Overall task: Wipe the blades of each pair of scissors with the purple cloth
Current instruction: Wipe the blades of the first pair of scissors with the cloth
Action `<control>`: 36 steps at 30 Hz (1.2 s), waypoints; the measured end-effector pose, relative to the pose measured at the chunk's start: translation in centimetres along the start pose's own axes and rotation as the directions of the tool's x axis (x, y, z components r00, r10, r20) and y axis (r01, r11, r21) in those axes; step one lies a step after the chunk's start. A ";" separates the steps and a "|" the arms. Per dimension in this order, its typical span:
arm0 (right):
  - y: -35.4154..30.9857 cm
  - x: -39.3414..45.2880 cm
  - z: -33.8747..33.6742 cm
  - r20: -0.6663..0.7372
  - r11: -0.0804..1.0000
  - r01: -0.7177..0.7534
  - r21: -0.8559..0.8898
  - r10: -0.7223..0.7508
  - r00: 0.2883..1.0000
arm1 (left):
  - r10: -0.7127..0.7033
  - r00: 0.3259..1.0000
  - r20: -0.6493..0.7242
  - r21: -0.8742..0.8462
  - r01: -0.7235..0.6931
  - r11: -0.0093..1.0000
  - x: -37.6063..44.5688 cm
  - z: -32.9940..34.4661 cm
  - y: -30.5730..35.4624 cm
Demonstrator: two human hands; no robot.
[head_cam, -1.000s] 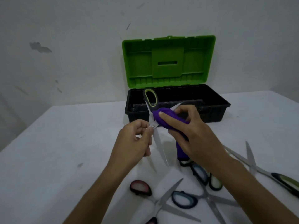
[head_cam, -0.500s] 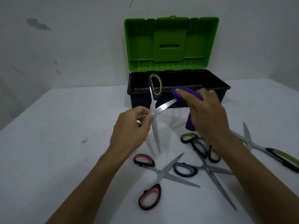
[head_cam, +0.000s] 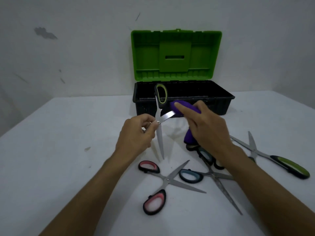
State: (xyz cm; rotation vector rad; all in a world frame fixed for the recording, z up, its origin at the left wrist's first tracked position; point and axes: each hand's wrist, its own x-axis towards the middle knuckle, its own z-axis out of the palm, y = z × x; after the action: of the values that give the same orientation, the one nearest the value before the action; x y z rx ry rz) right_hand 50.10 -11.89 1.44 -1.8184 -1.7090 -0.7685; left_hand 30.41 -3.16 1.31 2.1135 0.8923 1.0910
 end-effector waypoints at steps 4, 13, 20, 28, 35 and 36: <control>0.3 -0.3 -0.4 -0.025 0.997 0.067 0.023 -0.066 0.997 | 0.028 1.000 -0.013 0.041 -0.027 0.999 -0.2 0.6 -0.1; 1.5 0.4 -0.3 -0.082 0.992 -0.121 0.036 0.124 0.989 | 0.097 0.990 -0.099 0.081 -0.089 0.993 0.3 -0.5 -0.9; -3.4 -0.2 0.9 0.185 0.991 0.109 0.078 -0.122 0.975 | 0.136 0.991 -0.013 0.230 -0.129 0.965 -0.5 0.3 -0.9; -2.3 -0.4 0.8 0.139 0.992 -0.120 0.031 0.114 0.984 | 0.127 0.992 -0.022 0.291 -0.116 0.950 -0.2 0.2 -0.9; -2.4 -0.7 0.3 0.074 0.995 -0.005 0.104 -0.003 0.997 | 0.084 0.994 -0.076 0.275 -0.060 0.959 0.4 -0.4 -1.7; -3.1 -0.7 0.6 0.092 0.994 0.054 0.100 -0.064 0.994 | 0.103 0.992 -0.073 0.263 -0.081 0.961 0.4 -0.2 -1.6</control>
State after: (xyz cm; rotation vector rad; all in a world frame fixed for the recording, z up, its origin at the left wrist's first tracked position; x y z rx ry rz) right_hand 46.98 -11.79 0.49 -1.7710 -1.8351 -0.6201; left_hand 29.92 -1.87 0.44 2.3569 1.0353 1.1737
